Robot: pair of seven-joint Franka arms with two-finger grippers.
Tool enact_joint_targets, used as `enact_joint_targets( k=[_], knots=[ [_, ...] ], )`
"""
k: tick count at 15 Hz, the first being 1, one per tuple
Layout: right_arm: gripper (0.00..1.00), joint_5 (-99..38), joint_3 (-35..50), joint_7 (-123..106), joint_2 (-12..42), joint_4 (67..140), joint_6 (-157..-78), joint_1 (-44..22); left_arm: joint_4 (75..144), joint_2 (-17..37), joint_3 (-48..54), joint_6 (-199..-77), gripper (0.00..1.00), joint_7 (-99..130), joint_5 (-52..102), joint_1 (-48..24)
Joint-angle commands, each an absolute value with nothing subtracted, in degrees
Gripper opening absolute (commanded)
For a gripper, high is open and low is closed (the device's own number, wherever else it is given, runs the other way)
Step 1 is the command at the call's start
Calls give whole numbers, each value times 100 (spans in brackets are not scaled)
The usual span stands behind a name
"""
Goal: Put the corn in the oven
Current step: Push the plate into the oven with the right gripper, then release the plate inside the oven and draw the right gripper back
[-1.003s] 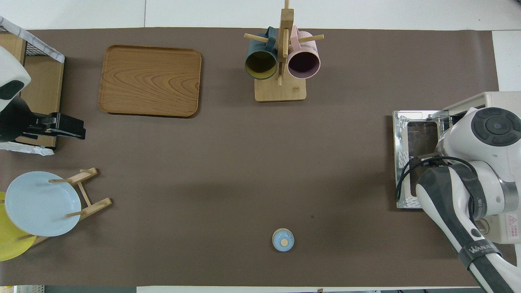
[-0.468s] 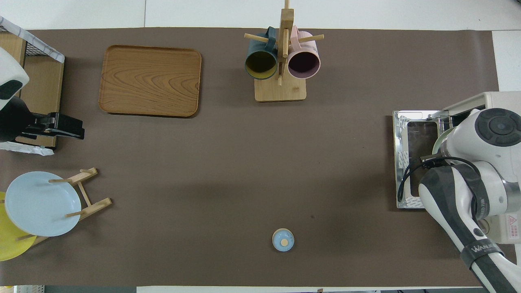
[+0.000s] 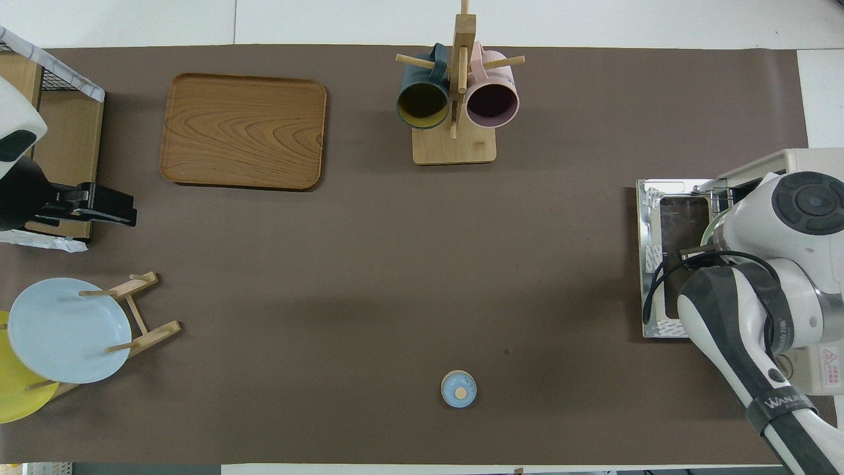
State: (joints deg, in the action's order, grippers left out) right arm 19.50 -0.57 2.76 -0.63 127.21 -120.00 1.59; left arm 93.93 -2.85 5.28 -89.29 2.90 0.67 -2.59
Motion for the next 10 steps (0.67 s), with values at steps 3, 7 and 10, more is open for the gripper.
enact_joint_targets(
  k=[3,7,10],
  knots=[
    [32,1565,0,359,201,11921,-11367,-201,9439,-360,589,-8859,100,299,-9,-167],
    [0,1459,9,1298,194,11916,-11241,-816,9439,-360,598,-8859,100,299,-9,-167],
    [0,1459,0,1564,1,12469,-11678,-1055,9439,-360,598,-8859,100,299,-9,-167]
  ],
)
